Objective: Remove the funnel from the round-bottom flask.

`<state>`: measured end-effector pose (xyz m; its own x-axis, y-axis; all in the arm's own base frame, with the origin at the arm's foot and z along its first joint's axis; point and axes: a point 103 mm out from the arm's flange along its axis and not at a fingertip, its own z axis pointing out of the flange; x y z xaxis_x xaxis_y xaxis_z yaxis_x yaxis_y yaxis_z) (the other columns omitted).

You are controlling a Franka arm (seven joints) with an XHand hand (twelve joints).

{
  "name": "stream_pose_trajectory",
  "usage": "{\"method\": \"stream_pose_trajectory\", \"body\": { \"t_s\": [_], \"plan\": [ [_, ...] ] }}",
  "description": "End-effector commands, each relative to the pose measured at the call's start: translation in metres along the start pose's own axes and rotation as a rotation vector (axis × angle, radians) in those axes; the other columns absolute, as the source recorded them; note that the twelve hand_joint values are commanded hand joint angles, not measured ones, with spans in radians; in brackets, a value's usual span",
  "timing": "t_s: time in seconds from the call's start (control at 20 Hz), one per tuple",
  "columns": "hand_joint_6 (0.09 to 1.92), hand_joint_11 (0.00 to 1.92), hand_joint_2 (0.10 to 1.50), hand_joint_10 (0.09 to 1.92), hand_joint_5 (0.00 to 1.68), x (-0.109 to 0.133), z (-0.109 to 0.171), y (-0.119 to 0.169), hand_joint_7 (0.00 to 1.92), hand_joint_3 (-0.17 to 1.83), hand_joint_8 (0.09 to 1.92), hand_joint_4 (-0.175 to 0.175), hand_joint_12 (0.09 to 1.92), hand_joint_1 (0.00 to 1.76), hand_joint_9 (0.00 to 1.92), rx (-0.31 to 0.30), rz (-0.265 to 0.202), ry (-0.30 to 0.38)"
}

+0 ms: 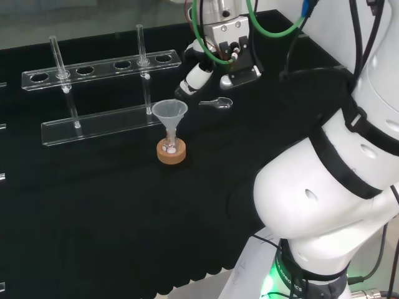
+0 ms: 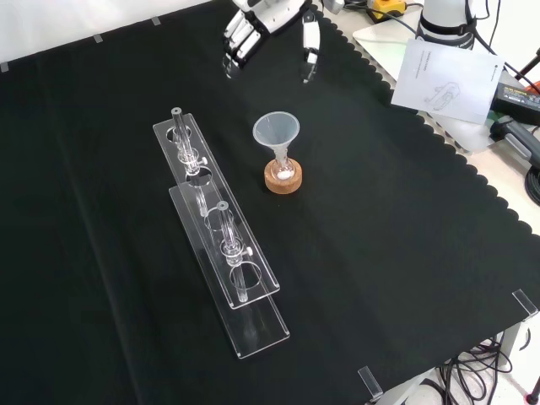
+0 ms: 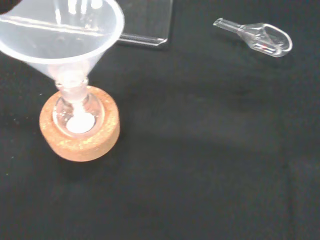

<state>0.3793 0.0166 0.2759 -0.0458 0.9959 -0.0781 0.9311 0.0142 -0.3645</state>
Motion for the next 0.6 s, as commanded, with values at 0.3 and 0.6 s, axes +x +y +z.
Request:
{"method": "stream_pose_trajectory", "body": {
  "t_s": [0.3,0.6],
  "plan": [
    [0.09,0.28,0.66,0.66,0.20,0.041,0.004,0.025,0.08,0.24,0.61,-0.007,1.40,0.51,0.34,0.050,-0.073,-0.041],
    [0.09,0.27,0.67,0.68,0.20,0.047,0.017,0.037,0.07,0.22,0.61,-0.005,1.42,0.53,0.32,0.061,-0.091,-0.053]
  ]
}}
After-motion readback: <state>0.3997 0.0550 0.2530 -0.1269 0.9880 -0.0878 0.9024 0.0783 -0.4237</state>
